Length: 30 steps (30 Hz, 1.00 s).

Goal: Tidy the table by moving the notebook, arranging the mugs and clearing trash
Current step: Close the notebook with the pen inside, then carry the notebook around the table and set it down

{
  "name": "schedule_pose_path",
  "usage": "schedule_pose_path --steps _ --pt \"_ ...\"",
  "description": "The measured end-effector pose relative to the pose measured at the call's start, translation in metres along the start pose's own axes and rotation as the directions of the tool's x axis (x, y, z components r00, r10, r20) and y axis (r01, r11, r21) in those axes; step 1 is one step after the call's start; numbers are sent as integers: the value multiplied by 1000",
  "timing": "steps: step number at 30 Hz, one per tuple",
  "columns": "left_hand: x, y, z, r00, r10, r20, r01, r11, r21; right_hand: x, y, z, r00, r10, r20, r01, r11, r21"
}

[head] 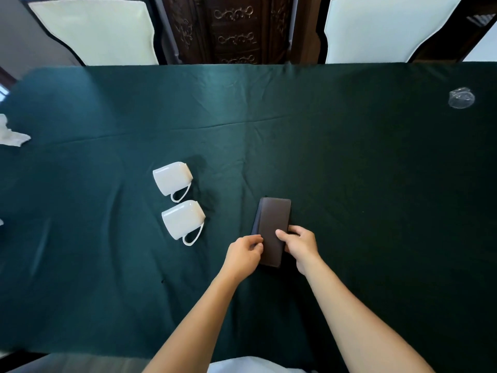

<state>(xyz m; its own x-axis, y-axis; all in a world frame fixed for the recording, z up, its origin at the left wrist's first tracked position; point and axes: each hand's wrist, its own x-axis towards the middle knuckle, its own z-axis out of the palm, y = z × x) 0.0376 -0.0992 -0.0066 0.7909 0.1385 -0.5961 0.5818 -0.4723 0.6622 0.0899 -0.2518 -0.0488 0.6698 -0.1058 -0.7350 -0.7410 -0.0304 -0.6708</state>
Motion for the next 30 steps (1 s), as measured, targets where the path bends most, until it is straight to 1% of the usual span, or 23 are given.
schedule_pose_path --steps 2,5,9,12,14,16,18,20,22,24,27,30 --pt "-6 -3 -3 1000 -17 -23 16 999 -43 -3 -1 1 1000 -6 9 5 1000 28" --pt "-9 -4 -19 995 33 -92 -38 998 -51 -14 -7 4 999 -46 23 44 997 60" --pt "-4 13 -63 961 175 -216 -194 979 -67 -49 -21 6 985 -162 58 156 983 100" --pt "-1 42 -103 917 301 -263 -333 939 -88 -84 -32 8 963 -254 85 243 962 126" --pt "-3 61 -129 885 417 -205 -445 888 -114 -108 -37 12 944 -312 110 295 944 146" --pt "-8 78 -147 848 523 -81 -529 831 -174 -131 -41 19 922 -370 113 354 925 140" --pt "-15 87 -160 803 595 34 -570 783 -248 -155 -42 30 906 -414 86 403 907 121" --pt "-25 88 -172 769 635 67 -585 743 -324 -179 -38 44 891 -454 11 447 881 159" --pt "-33 80 -179 771 633 72 -537 706 -461 -198 -32 56 871 -483 -87 488 836 249" --pt "-42 65 -182 768 630 114 -482 686 -545 -216 -23 70 852 -492 -179 522 778 349" --pt "-61 45 -176 742 645 186 -429 668 -608 -244 -13 88 834 -476 -280 551 706 444" --pt "-85 36 -168 723 634 274 -372 692 -619 -276 0 99 799 -448 -401 600 638 483"
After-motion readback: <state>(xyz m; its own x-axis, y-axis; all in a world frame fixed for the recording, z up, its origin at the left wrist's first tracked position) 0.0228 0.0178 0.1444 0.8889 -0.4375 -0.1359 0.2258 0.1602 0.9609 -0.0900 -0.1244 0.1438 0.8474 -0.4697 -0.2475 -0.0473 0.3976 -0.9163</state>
